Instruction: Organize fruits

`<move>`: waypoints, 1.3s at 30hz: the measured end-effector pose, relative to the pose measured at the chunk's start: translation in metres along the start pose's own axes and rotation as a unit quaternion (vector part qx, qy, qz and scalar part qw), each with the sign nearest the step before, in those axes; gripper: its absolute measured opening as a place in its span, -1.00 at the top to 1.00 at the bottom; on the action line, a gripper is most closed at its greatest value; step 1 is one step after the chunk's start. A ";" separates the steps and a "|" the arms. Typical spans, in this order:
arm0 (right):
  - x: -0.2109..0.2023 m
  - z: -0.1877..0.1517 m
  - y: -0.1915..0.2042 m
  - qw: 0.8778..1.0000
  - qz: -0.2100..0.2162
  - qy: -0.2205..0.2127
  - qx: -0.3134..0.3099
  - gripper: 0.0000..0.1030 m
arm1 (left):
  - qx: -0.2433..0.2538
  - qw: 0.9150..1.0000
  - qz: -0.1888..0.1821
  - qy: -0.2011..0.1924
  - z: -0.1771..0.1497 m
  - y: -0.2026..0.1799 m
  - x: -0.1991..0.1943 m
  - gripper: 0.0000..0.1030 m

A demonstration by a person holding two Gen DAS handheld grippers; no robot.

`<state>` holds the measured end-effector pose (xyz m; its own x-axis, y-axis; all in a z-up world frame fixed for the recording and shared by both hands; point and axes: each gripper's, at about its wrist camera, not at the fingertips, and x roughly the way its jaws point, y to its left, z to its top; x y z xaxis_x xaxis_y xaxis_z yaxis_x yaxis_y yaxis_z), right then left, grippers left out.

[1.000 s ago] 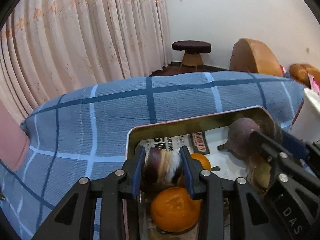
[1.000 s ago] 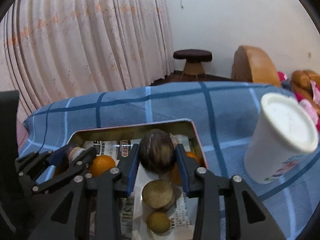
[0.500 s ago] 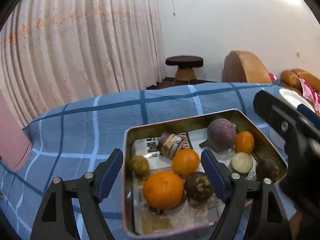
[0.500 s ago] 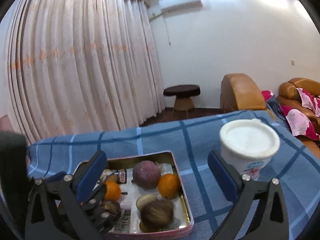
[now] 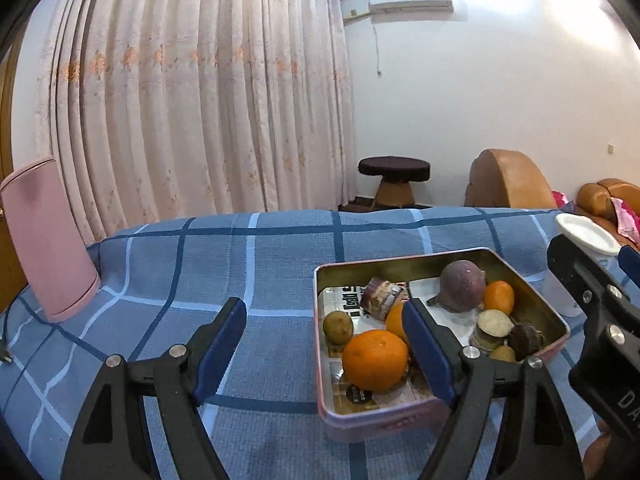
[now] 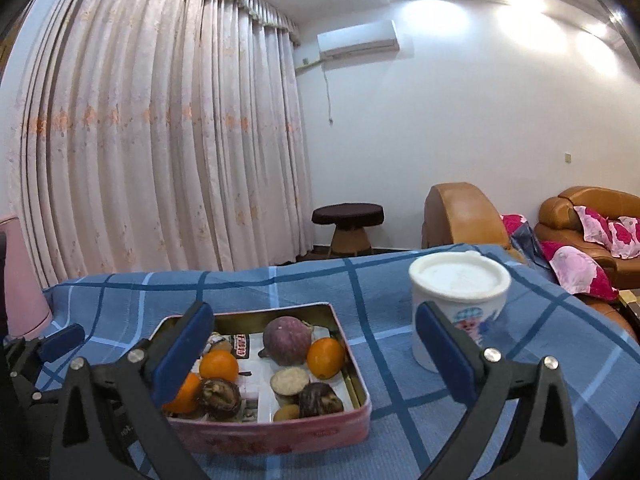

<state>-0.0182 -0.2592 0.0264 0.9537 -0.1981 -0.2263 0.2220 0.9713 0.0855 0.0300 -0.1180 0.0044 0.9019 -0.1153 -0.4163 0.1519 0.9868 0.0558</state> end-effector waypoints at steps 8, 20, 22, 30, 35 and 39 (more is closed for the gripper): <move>-0.030 -0.003 -0.005 0.999 -0.011 -0.036 0.014 -1.00 | 0.010 1.000 0.004 -0.020 -0.006 0.003 -0.027 -0.64; -0.039 -0.002 -0.006 0.999 -0.018 -0.044 0.013 -1.00 | 0.004 0.999 0.027 -0.018 -0.007 0.005 -0.029 -0.64; -0.039 -0.002 -0.006 0.999 -0.017 -0.043 0.013 -1.00 | 0.004 0.999 0.029 -0.017 -0.007 0.005 -0.029 -0.64; -0.039 -0.002 -0.005 0.999 -0.017 -0.043 0.013 -1.00 | 0.004 0.999 0.028 -0.013 -0.008 0.005 -0.027 -0.64; -0.038 -0.002 -0.005 0.999 -0.021 -0.038 0.014 -1.00 | 0.009 1.000 0.019 -0.018 -0.008 0.003 -0.029 -0.64; -0.039 -0.002 -0.011 0.999 -0.031 -0.035 0.024 -1.00 | 0.005 1.000 0.018 -0.012 -0.008 0.005 -0.027 -0.64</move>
